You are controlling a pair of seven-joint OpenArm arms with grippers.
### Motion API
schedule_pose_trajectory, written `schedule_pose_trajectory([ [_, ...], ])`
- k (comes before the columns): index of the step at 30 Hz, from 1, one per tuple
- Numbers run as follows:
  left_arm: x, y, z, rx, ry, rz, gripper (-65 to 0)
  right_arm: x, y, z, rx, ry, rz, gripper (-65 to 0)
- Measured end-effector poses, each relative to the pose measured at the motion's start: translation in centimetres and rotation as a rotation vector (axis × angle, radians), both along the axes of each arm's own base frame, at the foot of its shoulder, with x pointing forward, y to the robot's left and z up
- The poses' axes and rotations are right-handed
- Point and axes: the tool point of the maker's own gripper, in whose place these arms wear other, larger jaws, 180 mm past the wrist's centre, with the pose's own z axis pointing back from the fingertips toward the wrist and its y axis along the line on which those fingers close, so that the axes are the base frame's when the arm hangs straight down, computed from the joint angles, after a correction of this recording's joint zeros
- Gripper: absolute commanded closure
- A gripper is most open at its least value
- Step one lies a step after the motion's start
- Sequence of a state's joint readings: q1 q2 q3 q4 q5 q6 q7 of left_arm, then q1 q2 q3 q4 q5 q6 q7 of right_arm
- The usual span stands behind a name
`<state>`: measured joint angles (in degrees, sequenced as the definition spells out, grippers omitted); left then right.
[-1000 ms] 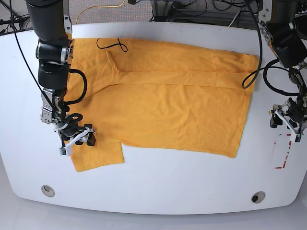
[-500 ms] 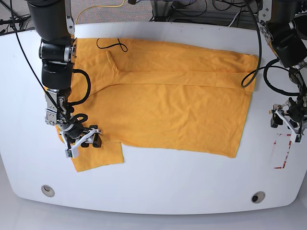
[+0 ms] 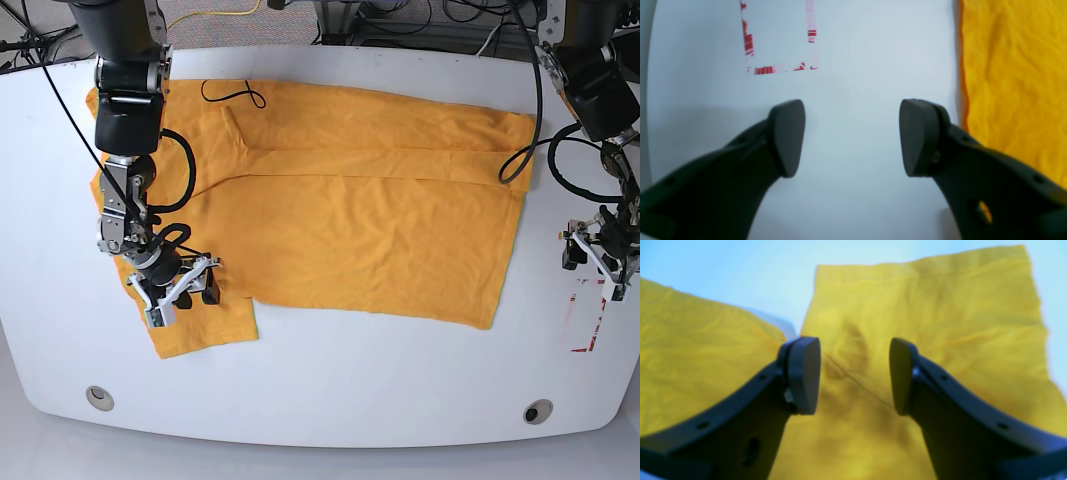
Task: Fold the T-shirt properly
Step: 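Grasp the hem corner with the right gripper and drag it toward the folded edge, then open the right gripper and raise it back toward the folded edge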
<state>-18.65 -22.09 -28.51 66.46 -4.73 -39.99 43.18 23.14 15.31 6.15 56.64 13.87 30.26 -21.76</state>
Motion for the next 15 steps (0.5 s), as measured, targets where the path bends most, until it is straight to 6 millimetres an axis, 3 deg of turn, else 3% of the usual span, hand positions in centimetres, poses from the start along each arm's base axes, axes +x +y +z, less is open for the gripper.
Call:
schedule_pose_trajectory([
  [8,0.1,0.2,0.0,-0.013,-0.006,0.013,-41.1,-2.5,-1.3,2.8,-0.135,-0.034,0.041,-32.6],
  [11,0.1,0.2,-0.1,-0.013,-0.003,0.013,-41.2,-3.8,-1.6,2.3,-0.176,-0.003,0.032,-32.8],
  [15,0.1,0.0,-0.2,-0.014,0.002,0.008,-41.2,-5.6,-0.3,2.0,-0.183,-0.008,0.059,-32.7],
])
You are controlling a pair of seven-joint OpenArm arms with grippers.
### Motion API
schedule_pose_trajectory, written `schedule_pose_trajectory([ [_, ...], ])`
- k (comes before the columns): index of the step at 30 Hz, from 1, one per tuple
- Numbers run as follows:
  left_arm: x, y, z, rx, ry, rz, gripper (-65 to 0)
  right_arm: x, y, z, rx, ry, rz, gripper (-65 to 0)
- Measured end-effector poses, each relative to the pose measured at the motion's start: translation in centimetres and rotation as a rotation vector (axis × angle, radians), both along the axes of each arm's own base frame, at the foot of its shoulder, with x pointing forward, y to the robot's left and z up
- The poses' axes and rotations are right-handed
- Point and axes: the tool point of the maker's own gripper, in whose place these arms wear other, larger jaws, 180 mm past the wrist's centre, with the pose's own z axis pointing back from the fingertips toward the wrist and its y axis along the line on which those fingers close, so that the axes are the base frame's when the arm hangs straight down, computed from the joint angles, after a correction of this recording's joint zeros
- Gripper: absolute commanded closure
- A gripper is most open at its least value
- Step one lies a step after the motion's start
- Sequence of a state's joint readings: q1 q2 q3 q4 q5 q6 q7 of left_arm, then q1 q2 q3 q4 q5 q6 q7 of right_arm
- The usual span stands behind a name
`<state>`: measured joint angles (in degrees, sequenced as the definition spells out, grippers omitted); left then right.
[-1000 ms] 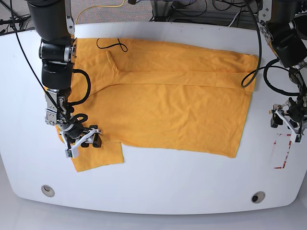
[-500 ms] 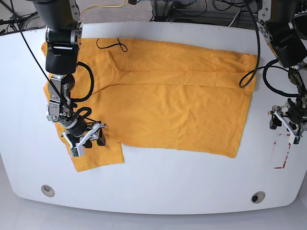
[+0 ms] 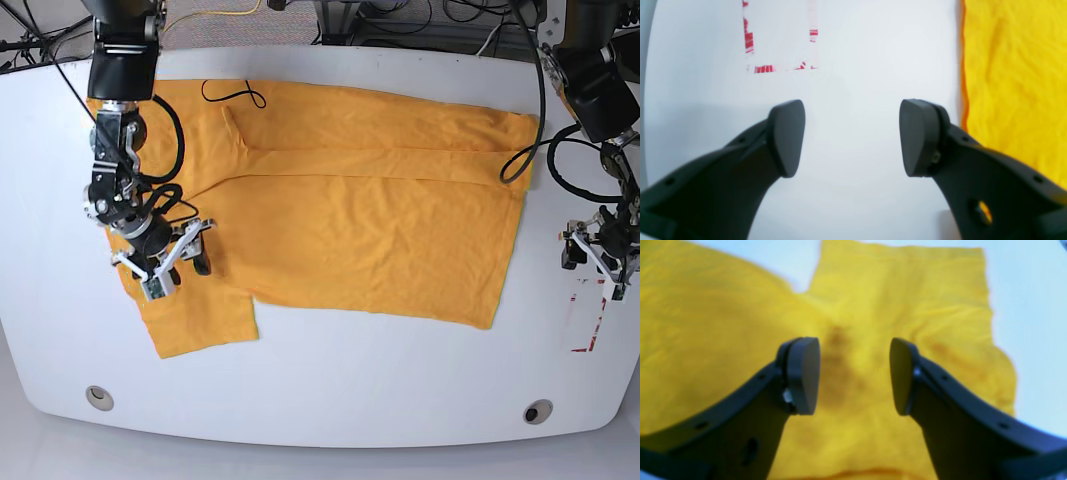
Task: Fold the T-shirt properly
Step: 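Open the right gripper and raise it back toward the folded edge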
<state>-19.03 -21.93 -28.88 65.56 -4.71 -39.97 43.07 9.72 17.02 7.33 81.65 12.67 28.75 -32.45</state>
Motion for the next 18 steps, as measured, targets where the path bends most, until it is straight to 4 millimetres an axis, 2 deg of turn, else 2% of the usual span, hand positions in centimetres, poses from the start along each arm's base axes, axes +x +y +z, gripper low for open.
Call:
schedule_pose_trajectory([
  [3,0.1,-0.5,-0.2,0.001,0.008,-0.012,-41.2,-2.2,1.2,-0.1,-0.006,-0.003,0.019,-32.7],
  [7,0.2,-1.3,-0.6,-0.011,0.008,-0.025,-41.3,-3.8,2.0,-0.4,0.003,0.006,0.043,-32.8],
  [16,0.1,-4.0,-1.6,-0.035,0.018,-0.058,-41.2,-6.4,-0.1,0.1,-0.009,-0.002,-0.023,-32.3],
  [18,-0.1,-4.4,-2.0,-0.037,0.029,-0.065,-41.3,-7.1,-0.6,-0.4,-0.006,0.017,-0.043,-32.2],
])
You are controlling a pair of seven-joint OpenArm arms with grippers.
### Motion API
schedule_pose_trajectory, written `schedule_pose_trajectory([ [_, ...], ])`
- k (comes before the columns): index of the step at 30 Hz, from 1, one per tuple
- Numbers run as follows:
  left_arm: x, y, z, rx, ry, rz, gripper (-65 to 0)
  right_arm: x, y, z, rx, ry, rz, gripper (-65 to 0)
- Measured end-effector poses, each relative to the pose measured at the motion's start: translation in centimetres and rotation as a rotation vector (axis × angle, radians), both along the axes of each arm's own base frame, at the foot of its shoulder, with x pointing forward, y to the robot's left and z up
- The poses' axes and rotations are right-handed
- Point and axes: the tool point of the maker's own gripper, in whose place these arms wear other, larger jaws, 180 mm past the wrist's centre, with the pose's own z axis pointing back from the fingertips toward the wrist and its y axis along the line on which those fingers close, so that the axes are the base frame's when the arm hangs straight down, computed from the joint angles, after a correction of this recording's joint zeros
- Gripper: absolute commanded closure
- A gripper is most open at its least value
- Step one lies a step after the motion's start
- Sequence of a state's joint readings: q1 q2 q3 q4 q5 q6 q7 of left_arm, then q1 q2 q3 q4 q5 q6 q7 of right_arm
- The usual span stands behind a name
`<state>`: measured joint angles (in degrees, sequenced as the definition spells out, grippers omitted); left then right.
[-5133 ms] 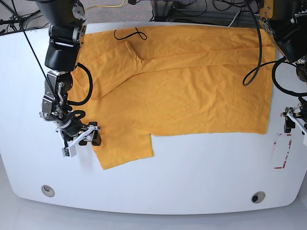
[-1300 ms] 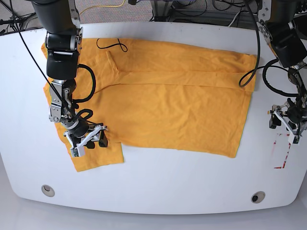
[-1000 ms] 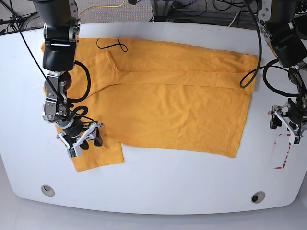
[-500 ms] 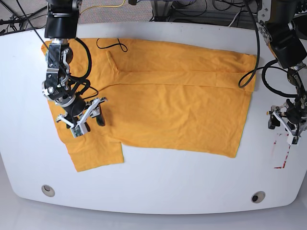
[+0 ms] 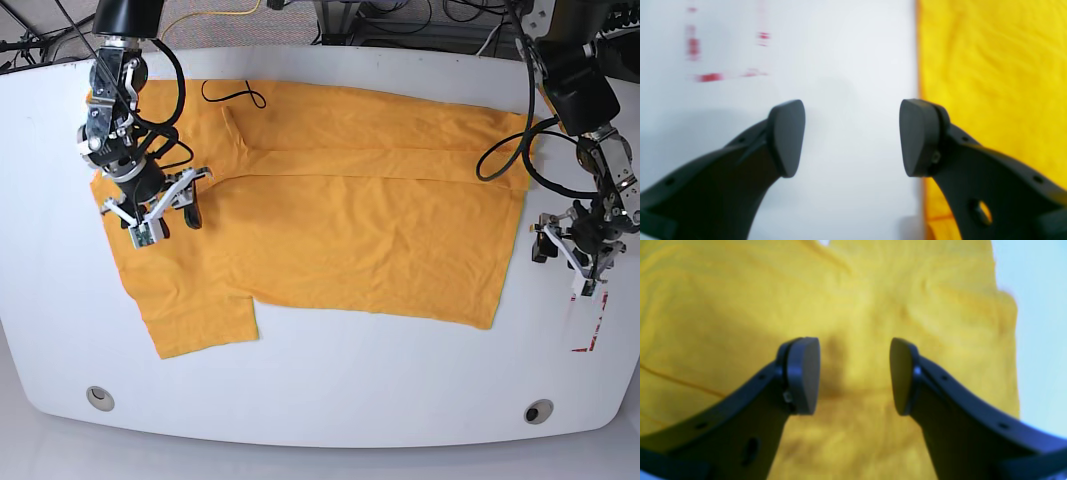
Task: Fold the T-shirt properly
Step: 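Open the right gripper and raise it back toward the folded edge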
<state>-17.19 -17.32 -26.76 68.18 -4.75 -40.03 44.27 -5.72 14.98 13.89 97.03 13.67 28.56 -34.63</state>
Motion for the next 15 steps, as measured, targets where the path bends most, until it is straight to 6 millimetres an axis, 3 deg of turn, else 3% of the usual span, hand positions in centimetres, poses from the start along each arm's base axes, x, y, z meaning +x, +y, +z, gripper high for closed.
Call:
schedule_pose_trajectory([
  [4,-0.4,0.0,-0.3,0.007,0.02,-0.002,-41.2,-0.9,-1.1,-0.8,-0.001,0.035,-0.045,-32.2],
  [10,-0.2,0.3,0.1,0.006,0.003,0.007,-41.0,-1.1,-3.3,0.1,0.023,0.0,-0.134,-32.3],
  [15,-0.3,-0.2,-0.5,-0.009,0.009,0.005,-40.9,-1.7,-3.2,0.1,0.015,0.014,-0.129,-32.3],
])
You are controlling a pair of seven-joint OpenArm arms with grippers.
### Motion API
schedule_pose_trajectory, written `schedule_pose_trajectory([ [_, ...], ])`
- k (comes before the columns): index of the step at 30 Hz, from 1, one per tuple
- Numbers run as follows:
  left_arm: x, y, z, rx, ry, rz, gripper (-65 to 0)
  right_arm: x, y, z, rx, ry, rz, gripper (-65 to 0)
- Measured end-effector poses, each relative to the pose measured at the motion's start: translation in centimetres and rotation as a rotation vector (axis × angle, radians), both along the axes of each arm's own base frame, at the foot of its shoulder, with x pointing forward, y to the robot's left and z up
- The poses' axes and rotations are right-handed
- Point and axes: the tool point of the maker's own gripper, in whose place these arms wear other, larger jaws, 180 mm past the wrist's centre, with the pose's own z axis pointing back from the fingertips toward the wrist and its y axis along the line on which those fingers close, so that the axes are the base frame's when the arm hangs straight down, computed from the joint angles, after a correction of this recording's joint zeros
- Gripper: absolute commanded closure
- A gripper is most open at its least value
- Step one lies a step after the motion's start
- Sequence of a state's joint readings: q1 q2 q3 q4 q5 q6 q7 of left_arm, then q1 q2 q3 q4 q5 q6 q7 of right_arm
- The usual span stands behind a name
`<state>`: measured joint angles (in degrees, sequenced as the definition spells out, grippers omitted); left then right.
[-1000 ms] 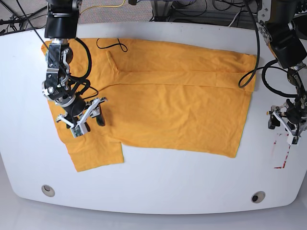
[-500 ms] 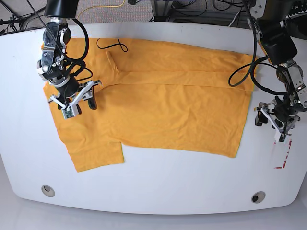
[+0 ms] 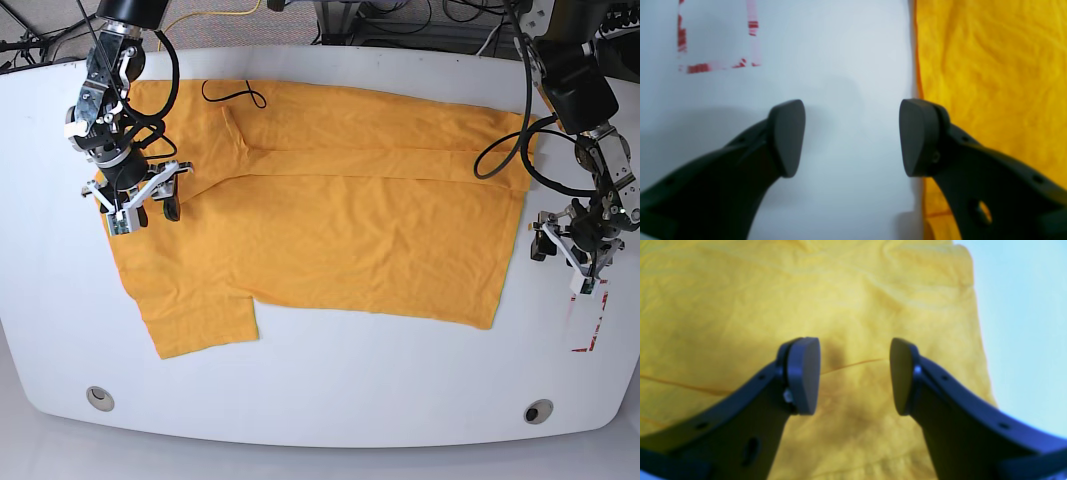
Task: Fold the T-shirt properly
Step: 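Open the right gripper and raise it back toward the folded edge, then move the left gripper onto the shirt's side edge below the folded band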
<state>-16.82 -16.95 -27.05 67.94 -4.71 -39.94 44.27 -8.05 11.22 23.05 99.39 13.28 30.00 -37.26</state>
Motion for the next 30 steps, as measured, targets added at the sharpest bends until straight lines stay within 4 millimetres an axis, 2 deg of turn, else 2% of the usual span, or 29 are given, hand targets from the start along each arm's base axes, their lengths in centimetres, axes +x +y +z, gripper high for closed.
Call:
schedule_pose_trajectory([
  [8,-0.5,-0.6,-1.0,-0.016,0.018,-0.006,-40.7,-0.6,0.5,0.8,-0.012,0.01,0.007,-32.0],
  [22,-1.5,-1.1,-2.6,-0.037,0.049,-0.001,-40.8,-1.5,-0.6,-1.0,-0.024,0.093,-0.011,-31.9],
  [30,-0.8,-1.2,-2.1,-0.037,0.029,-0.009,-40.8,-0.6,-0.5,-1.7,0.015,0.073,-0.017,-31.9],
])
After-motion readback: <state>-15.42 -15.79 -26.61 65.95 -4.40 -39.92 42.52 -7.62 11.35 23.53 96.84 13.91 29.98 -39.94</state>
